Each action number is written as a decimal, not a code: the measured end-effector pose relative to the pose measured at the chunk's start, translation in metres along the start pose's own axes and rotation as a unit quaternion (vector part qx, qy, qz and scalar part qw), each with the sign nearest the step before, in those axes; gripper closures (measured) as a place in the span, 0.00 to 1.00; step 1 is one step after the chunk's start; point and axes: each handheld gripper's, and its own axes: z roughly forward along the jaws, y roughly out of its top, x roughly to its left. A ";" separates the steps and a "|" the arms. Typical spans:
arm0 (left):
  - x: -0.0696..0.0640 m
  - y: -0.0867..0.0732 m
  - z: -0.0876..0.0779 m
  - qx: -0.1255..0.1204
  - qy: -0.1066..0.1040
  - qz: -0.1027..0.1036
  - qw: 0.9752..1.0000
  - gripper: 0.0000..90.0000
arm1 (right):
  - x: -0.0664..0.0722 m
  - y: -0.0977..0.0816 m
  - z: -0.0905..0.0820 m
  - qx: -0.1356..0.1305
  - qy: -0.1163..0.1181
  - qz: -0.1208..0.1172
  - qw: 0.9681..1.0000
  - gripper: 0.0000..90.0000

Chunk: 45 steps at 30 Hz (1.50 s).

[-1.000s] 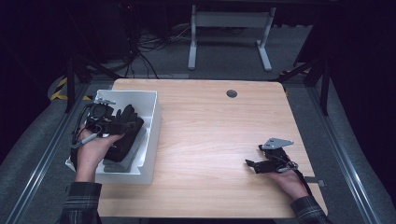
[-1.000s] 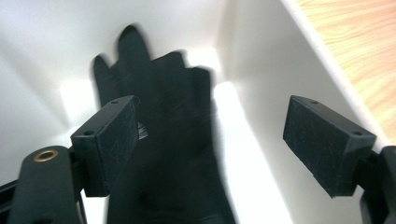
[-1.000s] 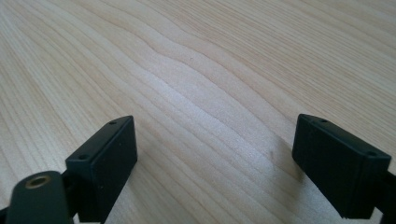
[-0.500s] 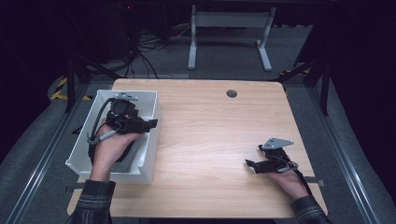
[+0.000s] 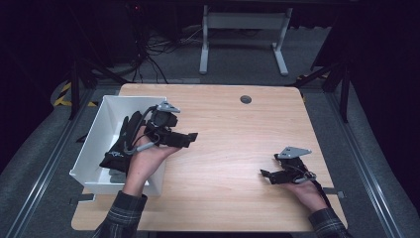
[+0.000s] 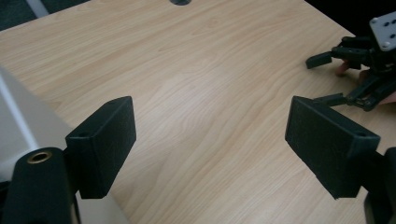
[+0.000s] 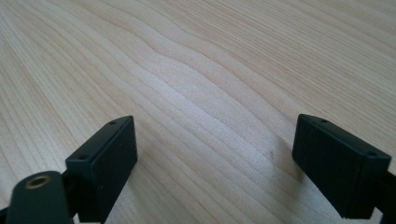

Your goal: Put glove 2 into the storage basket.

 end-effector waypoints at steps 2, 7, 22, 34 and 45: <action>-0.008 0.001 0.006 -0.002 -0.006 0.006 1.000 0.19 | 0.000 0.000 0.000 0.000 0.000 0.000 1.000 0.16; -0.023 0.001 0.017 0.000 -0.014 0.014 1.000 0.18 | 0.000 0.000 0.000 0.000 0.001 0.000 1.000 0.16; -0.055 -0.022 0.072 0.032 -0.039 0.041 0.998 0.17 | 0.000 0.000 0.000 0.000 0.003 -0.002 1.000 0.16; -0.061 -0.059 0.112 0.069 -0.034 0.054 0.996 0.17 | 0.000 0.000 0.000 0.000 0.004 -0.003 1.000 0.15; -0.057 -0.093 0.139 0.101 0.001 0.070 0.992 0.16 | 0.000 0.000 0.000 0.000 0.004 -0.003 1.000 0.15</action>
